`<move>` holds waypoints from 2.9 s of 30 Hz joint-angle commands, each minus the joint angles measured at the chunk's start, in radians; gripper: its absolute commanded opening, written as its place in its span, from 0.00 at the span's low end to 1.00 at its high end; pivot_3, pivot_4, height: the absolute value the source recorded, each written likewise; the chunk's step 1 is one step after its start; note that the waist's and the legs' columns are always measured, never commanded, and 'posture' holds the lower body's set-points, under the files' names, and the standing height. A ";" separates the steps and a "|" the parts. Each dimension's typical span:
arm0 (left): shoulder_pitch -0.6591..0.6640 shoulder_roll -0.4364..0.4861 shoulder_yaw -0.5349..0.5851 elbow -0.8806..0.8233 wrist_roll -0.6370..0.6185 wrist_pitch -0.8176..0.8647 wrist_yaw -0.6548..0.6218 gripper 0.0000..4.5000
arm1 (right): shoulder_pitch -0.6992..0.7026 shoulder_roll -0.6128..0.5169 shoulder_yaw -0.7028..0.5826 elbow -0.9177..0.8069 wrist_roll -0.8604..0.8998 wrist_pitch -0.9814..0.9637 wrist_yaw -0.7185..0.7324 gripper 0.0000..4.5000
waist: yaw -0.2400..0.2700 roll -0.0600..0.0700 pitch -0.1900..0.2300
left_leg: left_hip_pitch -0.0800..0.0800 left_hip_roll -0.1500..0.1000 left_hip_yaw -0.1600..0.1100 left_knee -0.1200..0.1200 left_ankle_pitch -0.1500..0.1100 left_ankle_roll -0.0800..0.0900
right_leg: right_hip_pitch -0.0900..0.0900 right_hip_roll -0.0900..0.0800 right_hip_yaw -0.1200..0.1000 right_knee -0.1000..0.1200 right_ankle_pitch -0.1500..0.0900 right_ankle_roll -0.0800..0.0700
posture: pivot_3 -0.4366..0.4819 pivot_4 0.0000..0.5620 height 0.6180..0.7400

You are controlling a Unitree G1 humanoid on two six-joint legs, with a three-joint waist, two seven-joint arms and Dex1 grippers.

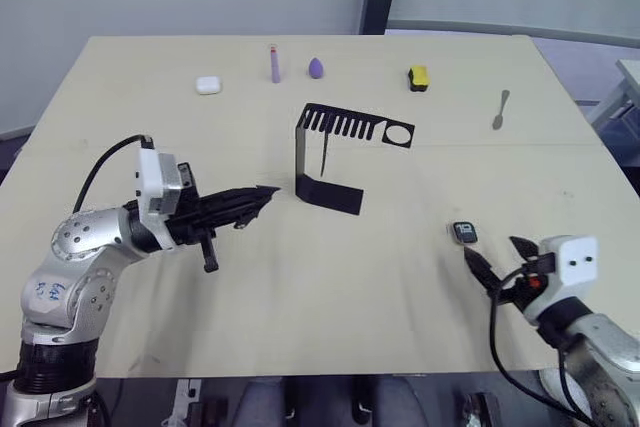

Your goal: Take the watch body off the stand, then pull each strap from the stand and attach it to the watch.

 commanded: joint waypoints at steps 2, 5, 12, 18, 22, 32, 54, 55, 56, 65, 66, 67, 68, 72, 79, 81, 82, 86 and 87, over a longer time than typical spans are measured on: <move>-0.032 0.001 -0.035 -0.077 -0.025 0.026 -0.002 0.00 | -0.049 0.022 0.054 -0.052 -0.062 0.056 -0.117 0.99 | -0.001 0.000 0.000 | 0.000 0.000 0.001 0.000 0.000 0.000 | 0.000 0.001 0.000 0.000 0.000 0.000 | 0.48 0.27 1.00; -0.031 0.005 -0.050 -0.087 -0.018 0.036 0.000 0.00 | -0.081 0.027 0.080 -0.020 -0.084 0.083 -0.139 0.99 | -0.001 0.000 0.000 | 0.000 0.001 0.000 0.000 0.000 0.000 | 0.000 0.003 0.000 0.000 0.000 0.000 | 0.48 0.27 1.00; -0.022 0.000 -0.071 -0.098 -0.007 0.039 0.002 0.00 | -0.175 0.009 0.078 0.117 -0.075 0.145 -0.106 0.99 | -0.002 0.000 0.000 | 0.000 0.001 0.001 0.000 0.000 0.000 | -0.001 0.004 -0.001 0.001 0.000 0.000 | 0.48 0.27 1.00; -0.021 -0.013 -0.073 -0.108 -0.012 0.037 0.012 0.00 | -0.241 -0.020 0.100 0.206 -0.098 0.115 -0.082 0.99 | -0.002 0.000 0.000 | 0.000 0.001 0.001 0.001 0.000 0.001 | -0.001 0.004 -0.001 0.001 0.000 0.000 | 0.48 0.27 1.00; -0.016 -0.009 -0.069 -0.108 -0.008 0.032 0.011 0.00 | -0.260 -0.018 0.113 0.245 -0.094 0.104 -0.069 0.99 | -0.002 0.000 0.000 | 0.000 0.001 0.001 0.001 0.000 0.001 | -0.001 0.004 -0.001 0.001 0.000 0.000 | 0.48 0.27 1.00; 0.002 -0.010 -0.067 -0.114 0.000 0.020 0.020 0.00 | -0.255 -0.034 0.141 0.287 -0.125 0.056 -0.045 0.99 | -0.003 -0.001 -0.001 | 0.000 0.001 0.001 0.001 0.000 0.001 | 0.000 0.004 -0.001 0.001 0.000 0.000 | 0.48 0.27 1.00; 0.010 0.009 -0.064 -0.125 -0.009 0.037 0.012 0.00 | -0.226 -0.006 0.107 0.361 -0.088 0.045 -0.032 0.59 | -0.002 -0.012 -0.008 | 0.001 0.001 0.000 0.001 0.000 0.000 | 0.001 0.004 -0.001 0.001 0.000 0.000 | 0.48 0.27 1.00; 0.009 0.009 -0.064 -0.125 -0.010 0.038 0.012 0.00 | -0.225 -0.004 0.107 0.361 -0.089 0.044 -0.031 0.47 | -0.002 -0.012 -0.008 | 0.001 0.002 0.000 0.001 0.000 0.000 | 0.001 0.005 -0.001 0.001 0.000 0.000 | 0.48 0.27 1.00; 0.008 0.009 -0.065 -0.125 -0.010 0.039 0.012 0.00 | -0.225 -0.002 0.106 0.362 -0.089 0.044 -0.031 0.36 | -0.002 -0.012 -0.008 | 0.001 0.002 0.000 0.001 0.000 0.000 | 0.001 0.005 -0.001 0.001 0.000 0.000 | 0.48 0.27 1.00; 0.006 0.004 -0.066 -0.123 -0.002 0.035 0.014 0.00 | -0.246 -0.046 0.091 0.357 -0.077 -0.002 0.039 0.34 | -0.002 -0.012 -0.008 | 0.001 0.002 0.000 0.001 0.000 0.000 | 0.001 0.005 -0.001 0.001 0.000 0.000 | 0.48 0.27 1.00; 0.004 0.004 -0.065 -0.122 -0.001 0.033 0.014 0.00 | -0.249 -0.061 0.089 0.352 -0.072 -0.009 0.058 0.34 | -0.002 -0.012 -0.008 | 0.001 0.002 0.001 0.001 0.000 0.000 | 0.001 0.005 -0.001 0.001 0.000 0.000 | 0.48 0.27 1.00; 0.001 0.004 -0.063 -0.118 0.003 0.026 0.012 0.00 | -0.255 -0.075 0.084 0.341 -0.055 -0.010 0.084 0.34 | -0.002 -0.012 -0.008 | 0.001 0.002 0.001 0.001 0.000 0.000 | 0.000 0.005 -0.001 0.001 0.000 0.000 | 0.48 0.27 1.00; -0.002 0.004 -0.061 -0.116 0.006 0.021 0.011 0.00 | -0.259 -0.085 0.081 0.336 -0.042 -0.011 0.101 0.34 | -0.002 -0.012 -0.008 | 0.001 0.002 0.001 0.001 0.000 0.000 | 0.000 0.005 -0.001 0.001 0.000 0.000 | 0.48 0.27 1.00; -0.033 0.033 -0.063 -0.062 0.107 -0.102 -0.036 0.00 | -0.297 -0.138 0.049 0.235 0.228 0.163 0.265 0.34 | -0.001 -0.012 -0.007 | 0.001 0.002 0.001 0.001 0.000 0.000 | 0.000 0.005 -0.001 0.001 0.000 0.000 | 0.48 0.27 1.00; -0.028 0.097 -0.090 0.066 0.285 -0.441 -0.200 0.00 | -0.448 -0.142 0.061 0.221 0.681 0.547 0.203 0.34 | -0.003 -0.010 -0.007 | 0.001 0.004 0.001 0.001 0.000 0.000 | -0.001 0.004 -0.003 0.001 -0.001 -0.001 | 0.48 0.27 1.00; -0.050 0.098 -0.097 0.095 0.311 -0.491 -0.213 0.00 | -0.489 -0.095 0.071 0.248 0.784 0.613 0.113 0.34 | -0.003 -0.010 -0.007 | 0.000 0.004 0.001 0.001 -0.001 0.000 | -0.001 0.003 -0.002 0.001 -0.001 -0.001 | 0.48 0.27 1.00; -0.065 0.100 -0.109 0.101 0.322 -0.516 -0.227 0.00 | -0.504 -0.067 0.084 0.260 0.831 0.636 0.067 0.34 | -0.001 -0.010 -0.007 | 0.000 0.004 0.001 0.001 -0.001 0.000 | -0.001 0.003 -0.002 0.001 -0.001 -0.001 | 0.48 0.27 1.00; -0.100 0.090 -0.157 0.091 0.350 -0.558 -0.244 0.00 | -0.539 -0.005 0.141 0.293 0.949 0.682 -0.057 0.34 | 0.000 -0.010 -0.007 | -0.001 0.003 0.000 0.002 -0.001 0.001 | -0.001 0.002 -0.001 0.002 0.000 -0.001 | 0.48 0.27 1.00; -0.104 0.086 -0.169 0.090 0.358 -0.565 -0.243 0.00 | -0.544 0.004 0.160 0.295 0.962 0.687 -0.075 0.34 | -0.002 -0.010 -0.007 | -0.002 0.002 0.000 0.002 -0.001 0.001 | 0.000 0.002 -0.001 0.002 0.000 -0.001 | 0.48 0.27 1.00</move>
